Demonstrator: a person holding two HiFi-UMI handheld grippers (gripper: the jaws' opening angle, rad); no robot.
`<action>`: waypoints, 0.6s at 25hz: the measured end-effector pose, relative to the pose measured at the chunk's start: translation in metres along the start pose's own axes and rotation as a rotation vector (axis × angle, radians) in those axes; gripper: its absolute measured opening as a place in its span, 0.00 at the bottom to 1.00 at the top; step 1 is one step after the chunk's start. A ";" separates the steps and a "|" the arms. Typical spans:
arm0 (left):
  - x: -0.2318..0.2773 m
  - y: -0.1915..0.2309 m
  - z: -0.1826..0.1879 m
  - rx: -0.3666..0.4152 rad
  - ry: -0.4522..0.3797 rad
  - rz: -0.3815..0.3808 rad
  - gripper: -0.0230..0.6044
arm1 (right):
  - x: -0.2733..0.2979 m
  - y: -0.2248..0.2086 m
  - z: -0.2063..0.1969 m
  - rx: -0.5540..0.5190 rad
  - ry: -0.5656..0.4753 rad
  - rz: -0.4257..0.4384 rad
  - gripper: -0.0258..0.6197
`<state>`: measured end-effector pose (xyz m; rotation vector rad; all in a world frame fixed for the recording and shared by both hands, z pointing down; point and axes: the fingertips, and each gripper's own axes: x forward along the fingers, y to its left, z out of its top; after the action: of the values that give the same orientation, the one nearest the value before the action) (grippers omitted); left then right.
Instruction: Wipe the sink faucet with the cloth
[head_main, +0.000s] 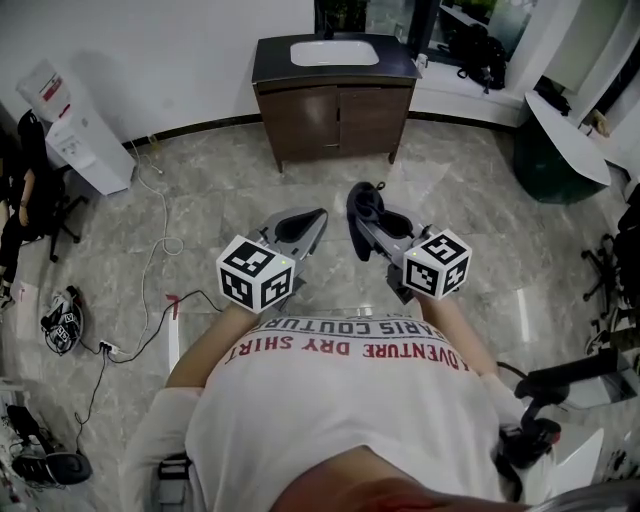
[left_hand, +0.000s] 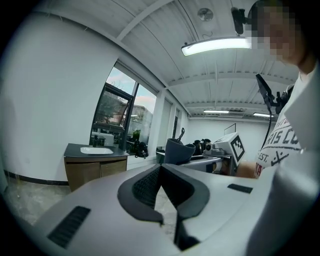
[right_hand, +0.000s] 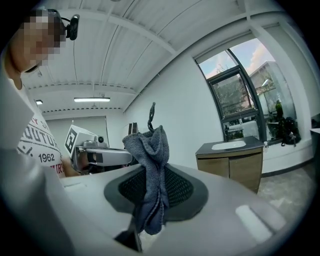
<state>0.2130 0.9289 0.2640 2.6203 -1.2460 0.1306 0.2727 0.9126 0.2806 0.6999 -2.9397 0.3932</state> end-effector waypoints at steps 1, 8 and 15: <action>-0.001 -0.001 0.000 -0.001 0.001 0.002 0.04 | -0.001 0.001 0.000 0.002 -0.002 -0.001 0.16; -0.006 0.001 -0.003 -0.009 0.007 0.013 0.04 | -0.001 0.005 -0.001 0.001 -0.006 0.007 0.16; -0.010 -0.002 -0.008 -0.019 0.003 0.022 0.04 | -0.001 0.011 -0.007 0.005 0.001 0.018 0.16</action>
<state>0.2085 0.9391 0.2693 2.5905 -1.2689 0.1253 0.2690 0.9247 0.2851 0.6746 -2.9472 0.4022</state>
